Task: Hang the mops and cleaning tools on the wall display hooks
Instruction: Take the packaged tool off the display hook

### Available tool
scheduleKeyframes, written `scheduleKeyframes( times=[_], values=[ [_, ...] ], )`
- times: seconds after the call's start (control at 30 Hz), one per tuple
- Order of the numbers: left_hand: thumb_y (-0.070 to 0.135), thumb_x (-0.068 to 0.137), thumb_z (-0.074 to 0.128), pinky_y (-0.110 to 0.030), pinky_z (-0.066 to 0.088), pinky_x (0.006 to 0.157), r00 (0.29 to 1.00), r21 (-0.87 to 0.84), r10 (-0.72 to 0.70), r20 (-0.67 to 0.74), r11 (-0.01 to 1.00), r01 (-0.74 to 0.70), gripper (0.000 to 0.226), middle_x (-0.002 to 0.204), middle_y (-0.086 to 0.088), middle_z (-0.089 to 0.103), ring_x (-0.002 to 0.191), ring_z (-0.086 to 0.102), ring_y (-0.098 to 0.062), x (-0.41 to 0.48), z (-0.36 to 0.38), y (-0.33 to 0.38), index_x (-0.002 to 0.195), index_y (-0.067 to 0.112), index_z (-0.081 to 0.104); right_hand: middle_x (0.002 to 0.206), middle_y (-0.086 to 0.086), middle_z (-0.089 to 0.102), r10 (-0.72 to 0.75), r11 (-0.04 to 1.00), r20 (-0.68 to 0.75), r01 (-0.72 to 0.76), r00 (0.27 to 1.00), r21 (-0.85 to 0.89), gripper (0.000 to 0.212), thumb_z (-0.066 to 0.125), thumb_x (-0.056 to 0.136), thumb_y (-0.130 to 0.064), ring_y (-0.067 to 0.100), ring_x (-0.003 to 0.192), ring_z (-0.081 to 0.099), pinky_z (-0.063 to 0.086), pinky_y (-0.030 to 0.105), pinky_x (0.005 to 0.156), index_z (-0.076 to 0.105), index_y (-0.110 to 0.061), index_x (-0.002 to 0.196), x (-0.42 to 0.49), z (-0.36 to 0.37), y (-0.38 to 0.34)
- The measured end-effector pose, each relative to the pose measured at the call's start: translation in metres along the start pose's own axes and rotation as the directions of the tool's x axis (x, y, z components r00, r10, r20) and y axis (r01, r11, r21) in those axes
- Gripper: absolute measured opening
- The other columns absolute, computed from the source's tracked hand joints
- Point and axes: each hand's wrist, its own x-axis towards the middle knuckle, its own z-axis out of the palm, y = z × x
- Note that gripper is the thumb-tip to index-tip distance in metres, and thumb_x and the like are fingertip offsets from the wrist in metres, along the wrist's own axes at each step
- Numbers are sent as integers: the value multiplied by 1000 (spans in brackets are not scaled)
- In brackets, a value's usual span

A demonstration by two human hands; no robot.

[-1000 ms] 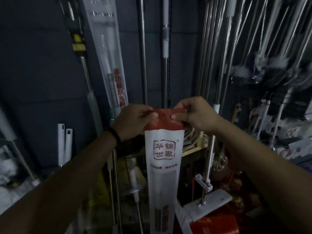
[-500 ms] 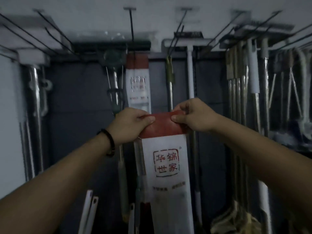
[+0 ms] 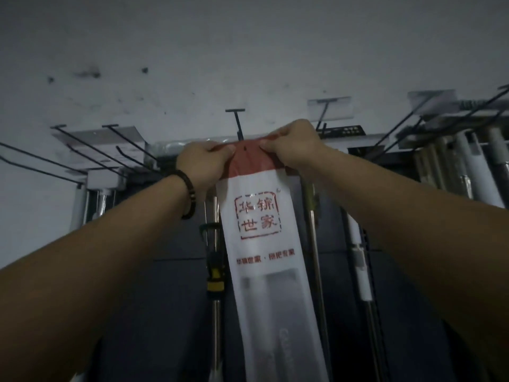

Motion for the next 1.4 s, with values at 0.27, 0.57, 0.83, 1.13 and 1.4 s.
scheduleKeyframes(
  times=[0.27,0.57,0.83,1.13,1.4],
  values=[
    [40,93,73,-46,63,87,981,-62,-3,-196,998,-9,21,95,1,80,89,77,-24,47,0,14,98,22,78,102,9,76,-16,1000,-93,17,996,10,19,86,88,-26,26,94,74,64,41,89,72,-12,91,58,22,-10],
    [36,96,70,-44,64,89,977,112,18,-212,994,6,19,98,-5,77,92,74,-25,69,17,-8,100,18,77,106,14,75,5,996,-135,-18,991,-91,31,81,89,-20,19,83,68,62,36,76,72,-1,112,87,41,24],
    [39,97,70,-42,61,92,988,97,-49,-143,993,63,17,101,-3,74,98,72,-24,84,40,-49,97,22,72,108,11,70,62,986,-89,-74,994,-149,34,82,90,-29,28,95,70,65,43,83,67,-9,114,99,56,64],
    [30,95,73,-50,62,92,985,4,-94,-144,995,95,20,105,-4,76,98,74,-25,95,49,-74,110,18,75,104,8,73,38,992,-102,-49,994,-115,35,82,90,-33,26,95,72,65,41,85,69,-10,112,99,59,84],
    [21,85,83,-16,41,61,981,284,63,-184,959,-9,62,122,-6,55,91,57,-11,47,26,-70,133,10,46,91,4,70,-189,892,-83,135,978,-432,19,80,86,-21,19,81,70,64,38,71,68,-12,98,61,27,73]
  ],
)
